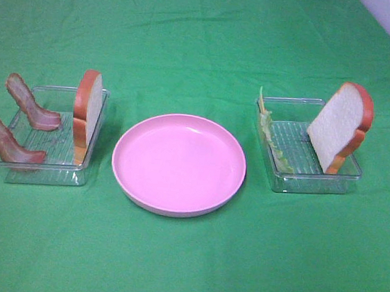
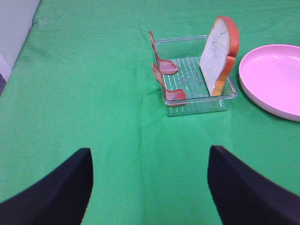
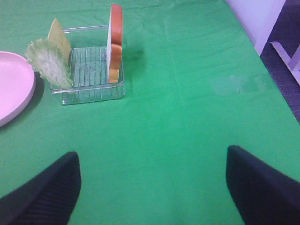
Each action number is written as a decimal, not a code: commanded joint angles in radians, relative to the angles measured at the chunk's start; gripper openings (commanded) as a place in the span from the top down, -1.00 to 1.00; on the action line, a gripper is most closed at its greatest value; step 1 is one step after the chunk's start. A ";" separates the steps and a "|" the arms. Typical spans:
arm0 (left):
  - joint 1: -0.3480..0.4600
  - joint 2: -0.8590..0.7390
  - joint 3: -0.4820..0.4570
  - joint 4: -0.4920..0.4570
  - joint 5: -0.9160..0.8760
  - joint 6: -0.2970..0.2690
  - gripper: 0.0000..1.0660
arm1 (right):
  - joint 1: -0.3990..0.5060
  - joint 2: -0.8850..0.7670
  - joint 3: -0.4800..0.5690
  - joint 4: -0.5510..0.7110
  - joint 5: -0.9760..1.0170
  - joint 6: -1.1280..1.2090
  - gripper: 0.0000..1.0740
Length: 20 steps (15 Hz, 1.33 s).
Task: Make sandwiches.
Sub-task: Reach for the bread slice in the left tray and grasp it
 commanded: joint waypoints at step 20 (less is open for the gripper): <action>0.000 -0.020 0.001 0.000 -0.002 -0.001 -0.25 | 0.001 -0.006 0.004 -0.006 -0.013 0.010 -0.50</action>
